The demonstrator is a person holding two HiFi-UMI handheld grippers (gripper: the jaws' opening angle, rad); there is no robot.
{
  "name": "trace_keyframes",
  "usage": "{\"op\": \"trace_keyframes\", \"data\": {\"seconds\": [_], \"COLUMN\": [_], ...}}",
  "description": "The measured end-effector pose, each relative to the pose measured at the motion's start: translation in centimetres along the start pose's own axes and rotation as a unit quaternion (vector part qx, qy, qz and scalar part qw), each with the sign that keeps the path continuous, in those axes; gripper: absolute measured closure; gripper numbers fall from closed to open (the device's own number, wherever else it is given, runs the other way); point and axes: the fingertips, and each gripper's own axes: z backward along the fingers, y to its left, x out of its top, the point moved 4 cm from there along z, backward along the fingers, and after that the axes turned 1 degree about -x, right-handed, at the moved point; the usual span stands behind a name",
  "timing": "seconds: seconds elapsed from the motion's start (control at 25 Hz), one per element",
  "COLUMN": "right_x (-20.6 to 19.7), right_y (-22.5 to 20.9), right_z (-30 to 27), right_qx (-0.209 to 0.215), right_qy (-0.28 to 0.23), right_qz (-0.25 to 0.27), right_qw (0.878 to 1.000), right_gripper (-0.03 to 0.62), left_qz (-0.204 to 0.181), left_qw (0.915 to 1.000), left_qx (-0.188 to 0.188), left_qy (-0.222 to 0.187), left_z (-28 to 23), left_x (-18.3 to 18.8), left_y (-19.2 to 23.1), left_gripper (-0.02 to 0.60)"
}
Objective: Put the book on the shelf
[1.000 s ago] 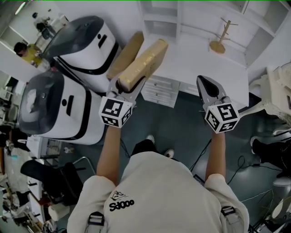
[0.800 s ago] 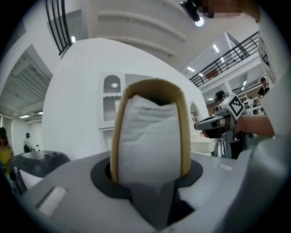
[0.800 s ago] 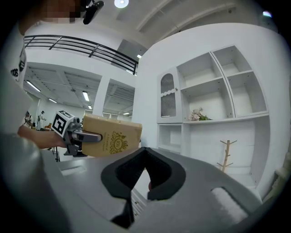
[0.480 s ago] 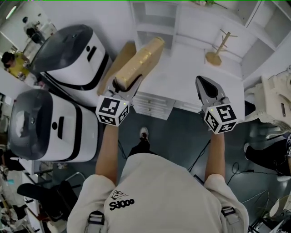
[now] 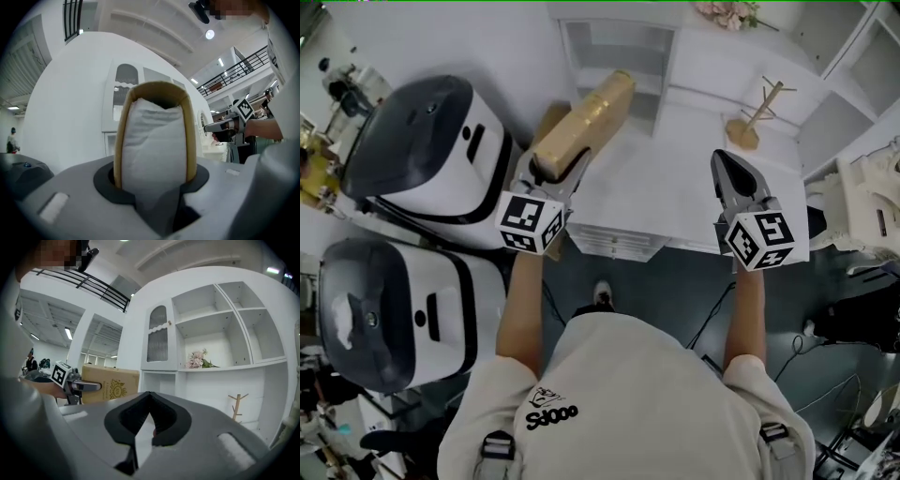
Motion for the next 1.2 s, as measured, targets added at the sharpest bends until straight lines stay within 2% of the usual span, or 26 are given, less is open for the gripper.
{"op": "trace_keyframes", "data": {"seconds": [0.28,0.64,0.96,1.04,1.2], "right_x": [-1.1,-4.6,-8.0,-8.8,-9.8], "right_y": [0.8,1.4,-1.3,-2.7,-5.4], "right_z": [-4.8,-7.8,-10.2,-11.1,-13.2], "right_qx": [0.016,0.027,0.046,0.049,0.058], "right_qy": [0.025,0.079,0.107,0.110,0.114], "right_qz": [-0.004,-0.009,-0.026,-0.027,-0.036], "right_qw": [1.000,0.996,0.993,0.992,0.991], "right_gripper": [0.592,0.592,0.592,0.592,0.592], "left_qz": [0.002,0.013,-0.038,-0.054,-0.061], "left_qw": [0.9995,0.9962,0.9888,0.9855,0.9767], "left_qx": [-0.026,-0.053,-0.055,-0.054,-0.059], "left_qy": [0.019,0.067,0.133,0.152,0.197], "left_z": [-3.4,-6.6,-11.2,-12.6,-15.0], "left_x": [-2.3,-7.1,-11.8,-13.2,-16.6], "left_y": [3.9,6.1,5.9,5.7,5.2], "left_gripper": [0.346,0.345,0.345,0.345,0.345]}}
